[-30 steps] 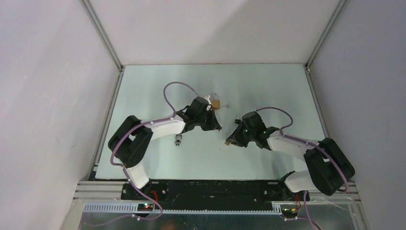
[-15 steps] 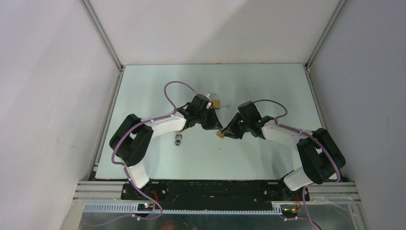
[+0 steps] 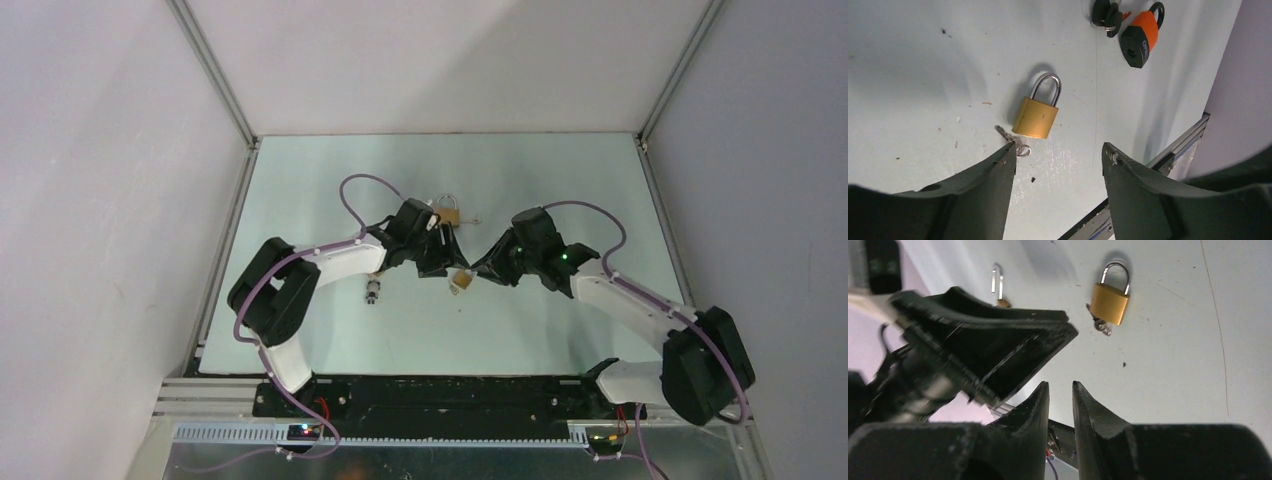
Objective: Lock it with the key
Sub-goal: Place the lock at the center of the board, then pick up the lock from the center of the board.
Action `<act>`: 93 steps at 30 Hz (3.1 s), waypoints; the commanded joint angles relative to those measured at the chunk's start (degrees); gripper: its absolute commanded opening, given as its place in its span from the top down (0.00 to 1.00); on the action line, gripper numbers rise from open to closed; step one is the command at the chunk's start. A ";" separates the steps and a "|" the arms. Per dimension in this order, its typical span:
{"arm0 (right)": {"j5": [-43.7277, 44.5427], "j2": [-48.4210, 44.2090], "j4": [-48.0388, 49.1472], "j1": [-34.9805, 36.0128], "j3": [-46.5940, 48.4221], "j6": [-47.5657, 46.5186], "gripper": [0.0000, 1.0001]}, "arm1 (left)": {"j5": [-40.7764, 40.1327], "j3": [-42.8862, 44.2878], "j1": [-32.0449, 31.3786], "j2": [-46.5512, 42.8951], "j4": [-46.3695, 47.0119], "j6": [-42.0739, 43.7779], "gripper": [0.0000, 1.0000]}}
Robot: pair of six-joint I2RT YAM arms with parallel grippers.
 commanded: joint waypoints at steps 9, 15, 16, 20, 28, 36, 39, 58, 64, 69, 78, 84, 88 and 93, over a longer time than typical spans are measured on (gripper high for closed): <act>6.88 -12.84 -7.95 3.55 2.27 -5.71 0.70 | -17.40 -6.77 4.44 -15.41 -8.87 5.05 0.21; 8.94 -16.32 -8.71 7.50 1.39 -8.35 0.50 | -34.22 -12.34 5.98 -23.13 -16.57 10.94 0.01; 8.86 -16.70 -7.73 7.80 1.18 -8.98 0.47 | -34.99 -12.53 6.56 -23.16 -17.10 11.65 0.01; 8.82 -18.51 -4.85 8.80 -0.71 -10.19 0.40 | -38.50 -10.99 8.00 -19.77 -18.81 18.78 0.00; 7.97 -16.73 -4.51 8.86 -0.88 -8.63 0.42 | -36.43 -2.31 8.95 -7.81 -20.84 35.72 0.06; 8.05 -16.25 -6.55 8.47 -0.88 -7.02 0.46 | -28.53 0.41 10.80 0.06 -21.57 39.53 0.26; 8.42 -15.83 -6.52 8.60 -0.88 -6.30 0.47 | -27.49 0.02 11.19 1.51 -21.57 38.56 0.33; 5.20 -11.02 -3.77 7.88 -0.91 -5.48 0.51 | -19.01 -1.31 11.32 -0.18 -22.50 34.68 0.44; 2.86 -10.20 -2.20 5.19 -0.88 -6.33 0.52 | -18.55 -1.37 11.24 0.18 -23.54 34.38 0.56; -0.46 -8.17 1.72 3.47 -0.88 -7.49 0.52 | -19.55 -1.37 10.86 1.09 -23.60 33.82 0.81; -4.47 -1.62 8.06 2.98 -0.89 -13.26 0.54 | -24.61 -0.65 5.21 -1.95 -23.59 34.03 1.00; -7.48 2.16 13.70 2.93 -0.88 -13.99 0.53 | -29.20 -2.25 -0.05 -10.25 -23.45 31.59 1.00; -8.78 4.95 17.95 3.03 -0.88 -13.46 0.52 | -30.60 -4.06 -2.39 -16.10 -22.96 31.18 1.00; -11.63 8.48 24.89 3.71 -0.82 -12.93 0.49 | -27.45 -7.06 -3.13 -22.99 -21.95 32.79 1.00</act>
